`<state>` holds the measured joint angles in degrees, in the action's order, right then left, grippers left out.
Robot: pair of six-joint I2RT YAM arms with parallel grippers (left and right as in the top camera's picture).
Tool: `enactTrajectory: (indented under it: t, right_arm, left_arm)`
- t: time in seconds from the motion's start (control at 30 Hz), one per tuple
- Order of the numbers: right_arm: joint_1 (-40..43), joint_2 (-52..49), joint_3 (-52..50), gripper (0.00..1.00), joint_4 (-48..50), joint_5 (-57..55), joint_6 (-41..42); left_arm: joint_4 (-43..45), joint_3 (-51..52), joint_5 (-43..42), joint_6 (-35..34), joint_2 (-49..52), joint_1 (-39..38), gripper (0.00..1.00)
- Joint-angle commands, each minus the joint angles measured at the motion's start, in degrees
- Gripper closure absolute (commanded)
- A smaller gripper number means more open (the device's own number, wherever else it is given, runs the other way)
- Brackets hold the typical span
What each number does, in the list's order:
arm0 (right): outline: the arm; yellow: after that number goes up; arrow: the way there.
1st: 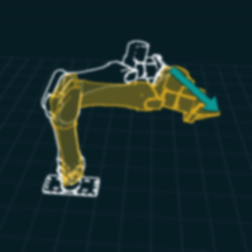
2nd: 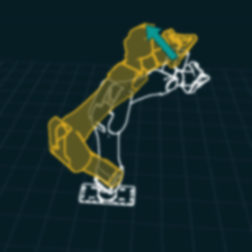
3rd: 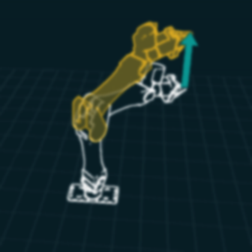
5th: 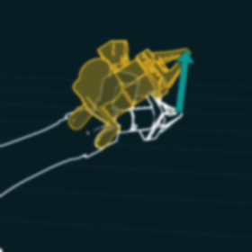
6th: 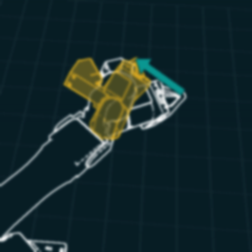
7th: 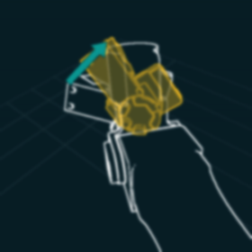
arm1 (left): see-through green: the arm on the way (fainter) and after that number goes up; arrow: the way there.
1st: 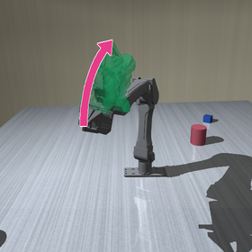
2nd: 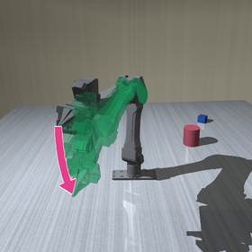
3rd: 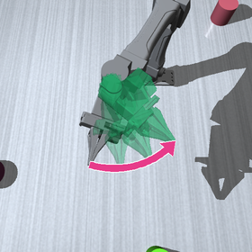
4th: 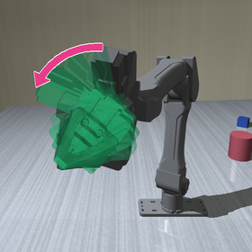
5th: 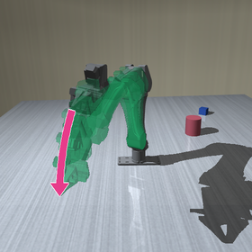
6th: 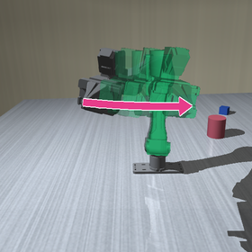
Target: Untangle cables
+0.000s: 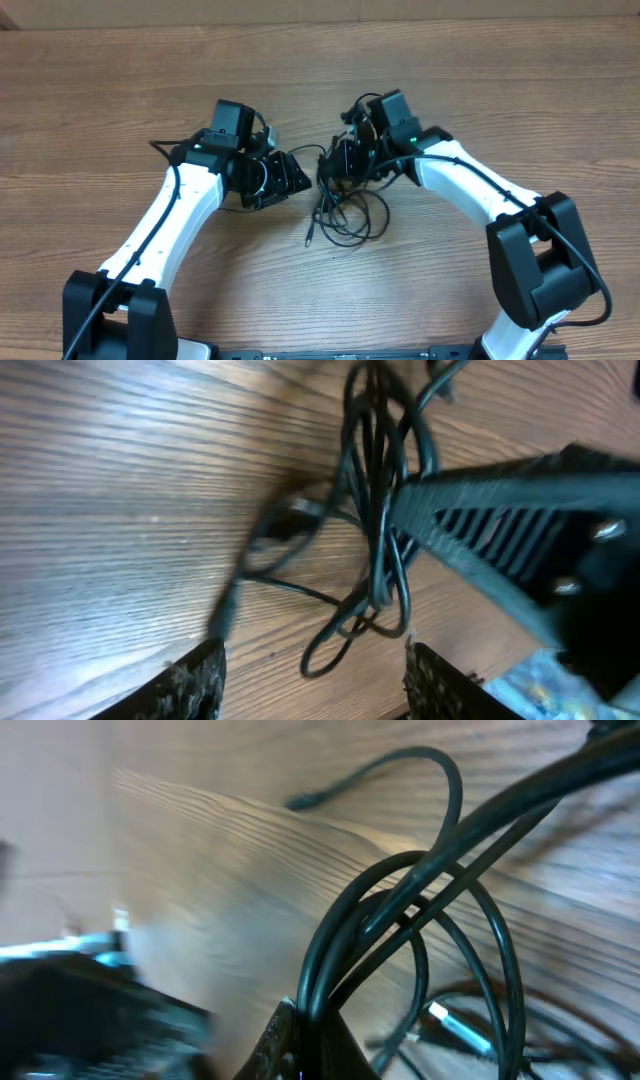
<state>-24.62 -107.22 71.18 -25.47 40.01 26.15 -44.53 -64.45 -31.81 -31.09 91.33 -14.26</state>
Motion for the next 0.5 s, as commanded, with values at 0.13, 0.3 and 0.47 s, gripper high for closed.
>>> enactTrajectory:
  t: [0.13,0.3,0.47]
  right_arm:
    - [0.59,1.09,4.66,0.96,-0.07,12.85,5.62]
    - [0.59,2.80,4.66,0.96,-1.97,12.79,5.55]
    - [0.59,4.04,4.66,0.96,-2.23,12.76,5.35]
  left_arm:
    - [4.26,-0.55,-1.68,2.78,-0.04,-3.91,0.43]
    - [7.78,-0.55,-1.27,1.29,-0.04,-4.26,0.46]
    - [8.87,-0.55,-0.61,0.15,-0.04,-4.24,0.69]
